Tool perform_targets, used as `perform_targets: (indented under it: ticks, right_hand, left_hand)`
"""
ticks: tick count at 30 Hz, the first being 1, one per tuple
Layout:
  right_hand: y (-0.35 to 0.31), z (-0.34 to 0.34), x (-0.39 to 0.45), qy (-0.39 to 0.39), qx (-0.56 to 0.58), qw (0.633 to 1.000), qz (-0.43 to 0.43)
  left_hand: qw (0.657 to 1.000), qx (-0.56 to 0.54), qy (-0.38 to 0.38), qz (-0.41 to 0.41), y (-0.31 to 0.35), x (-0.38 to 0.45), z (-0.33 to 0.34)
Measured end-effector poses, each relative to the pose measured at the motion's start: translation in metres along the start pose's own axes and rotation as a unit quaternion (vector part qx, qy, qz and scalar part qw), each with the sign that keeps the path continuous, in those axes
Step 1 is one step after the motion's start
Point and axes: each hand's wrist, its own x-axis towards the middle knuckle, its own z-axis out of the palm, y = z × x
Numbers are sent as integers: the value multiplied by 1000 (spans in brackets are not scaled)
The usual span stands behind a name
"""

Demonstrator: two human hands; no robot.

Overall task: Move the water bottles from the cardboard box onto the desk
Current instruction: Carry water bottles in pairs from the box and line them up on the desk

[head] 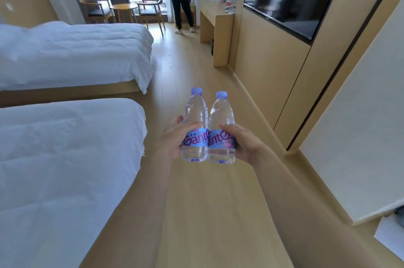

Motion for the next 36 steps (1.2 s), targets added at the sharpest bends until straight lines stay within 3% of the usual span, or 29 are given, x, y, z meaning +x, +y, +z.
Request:
perform_targets:
  ticks: [8, 21, 27, 36]
  right_hand:
    - [-34, -26, 97, -40, -11, 999, 0]
    - [-124, -52, 318, 64, -10, 998, -2]
    - [-151, -43, 408, 59, -2, 998, 9]
    - [-188, -26, 547, 39, -12, 999, 12]
  left_hand:
    - [1000, -7, 25, 4, 18, 95, 10]
    - [998, -8, -54, -14, 103, 351, 6]
    - [997, -8, -74, -22, 143, 441, -12]
    - [1000, -10, -19, -19, 187, 554, -47]
